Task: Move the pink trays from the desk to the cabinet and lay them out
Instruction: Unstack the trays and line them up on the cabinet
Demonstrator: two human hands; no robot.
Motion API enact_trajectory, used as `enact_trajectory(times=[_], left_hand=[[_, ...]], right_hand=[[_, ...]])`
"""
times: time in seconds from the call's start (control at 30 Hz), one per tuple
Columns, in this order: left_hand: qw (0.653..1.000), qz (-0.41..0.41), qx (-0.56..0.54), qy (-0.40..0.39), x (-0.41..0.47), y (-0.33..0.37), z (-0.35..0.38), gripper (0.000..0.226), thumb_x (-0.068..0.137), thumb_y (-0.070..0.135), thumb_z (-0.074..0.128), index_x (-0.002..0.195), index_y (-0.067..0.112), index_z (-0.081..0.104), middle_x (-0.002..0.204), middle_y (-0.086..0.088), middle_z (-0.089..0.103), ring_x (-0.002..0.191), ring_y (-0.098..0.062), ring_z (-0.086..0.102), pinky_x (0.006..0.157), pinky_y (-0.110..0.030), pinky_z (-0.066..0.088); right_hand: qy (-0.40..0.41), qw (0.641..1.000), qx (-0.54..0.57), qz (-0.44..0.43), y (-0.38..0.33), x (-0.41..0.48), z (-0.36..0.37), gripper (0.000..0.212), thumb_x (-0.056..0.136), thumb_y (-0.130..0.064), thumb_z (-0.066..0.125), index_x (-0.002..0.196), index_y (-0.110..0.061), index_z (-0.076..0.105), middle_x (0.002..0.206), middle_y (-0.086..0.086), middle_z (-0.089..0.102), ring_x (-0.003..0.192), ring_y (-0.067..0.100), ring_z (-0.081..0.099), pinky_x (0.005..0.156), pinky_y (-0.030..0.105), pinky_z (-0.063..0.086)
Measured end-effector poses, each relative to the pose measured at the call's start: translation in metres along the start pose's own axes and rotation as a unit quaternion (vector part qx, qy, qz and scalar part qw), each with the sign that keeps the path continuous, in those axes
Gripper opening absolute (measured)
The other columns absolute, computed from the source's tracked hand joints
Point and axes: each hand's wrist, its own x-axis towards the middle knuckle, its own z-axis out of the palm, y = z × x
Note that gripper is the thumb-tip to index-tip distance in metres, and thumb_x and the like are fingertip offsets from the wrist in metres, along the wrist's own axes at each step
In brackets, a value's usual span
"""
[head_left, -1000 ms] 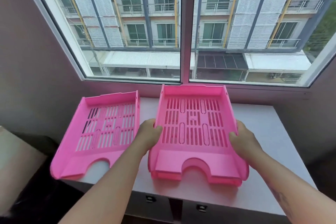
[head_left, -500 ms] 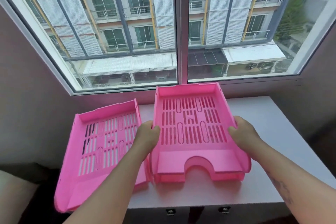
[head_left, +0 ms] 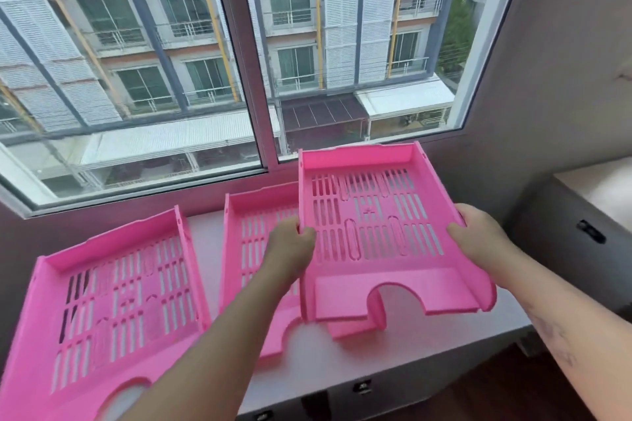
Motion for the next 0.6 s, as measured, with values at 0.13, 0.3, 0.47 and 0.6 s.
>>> enact_trajectory(times=[0.13, 0.3, 0.47, 0.6], left_hand=[[0.999, -0.014, -0.009, -0.028, -0.006, 0.036, 0.053, 0.020, 0.091, 0.010, 0.043, 0.072, 0.010, 0.040, 0.067, -0.005, 0.039, 0.053, -0.016, 0.030, 0.051, -0.029, 0.029], [0.998, -0.024, 0.059, -0.025, -0.015, 0.065, 0.112, 0.025, 0.093, 0.015, 0.042, 0.102, -0.005, 0.055, 0.100, -0.023, 0.061, 0.079, -0.031, 0.062, 0.071, -0.042, 0.052], [0.977, -0.019, 0.211, 0.040, -0.032, 0.065, 0.141, 0.022, 0.094, 0.015, 0.044, 0.100, 0.000, 0.059, 0.081, -0.004, 0.057, 0.075, -0.022, 0.060, 0.068, -0.034, 0.055], [0.963, -0.036, 0.265, 0.039, -0.040, 0.055, 0.153, 0.029, 0.098, 0.015, 0.040, 0.114, -0.003, 0.056, 0.131, -0.025, 0.055, 0.126, -0.033, 0.050, 0.103, -0.039, 0.046]], right_hand=[[0.009, 1.000, -0.005, -0.007, 0.037, 0.015, -0.046, 0.025, 0.092, 0.002, 0.046, 0.102, -0.015, 0.060, 0.084, 0.004, 0.062, 0.072, 0.019, 0.054, 0.057, 0.024, 0.038], [-0.003, 1.000, 0.007, 0.000, 0.082, 0.038, -0.085, 0.029, 0.092, 0.003, 0.045, 0.105, -0.018, 0.061, 0.083, 0.000, 0.064, 0.073, 0.017, 0.057, 0.057, 0.024, 0.039], [-0.044, 0.998, 0.037, 0.015, 0.110, 0.042, -0.082, 0.029, 0.093, 0.003, 0.043, 0.101, -0.019, 0.060, 0.085, 0.001, 0.065, 0.075, 0.017, 0.058, 0.059, 0.025, 0.043], [-0.066, 0.996, 0.063, 0.022, 0.116, 0.043, -0.075, 0.031, 0.091, 0.005, 0.041, 0.100, -0.018, 0.060, 0.085, 0.000, 0.066, 0.073, 0.015, 0.058, 0.060, 0.024, 0.044]])
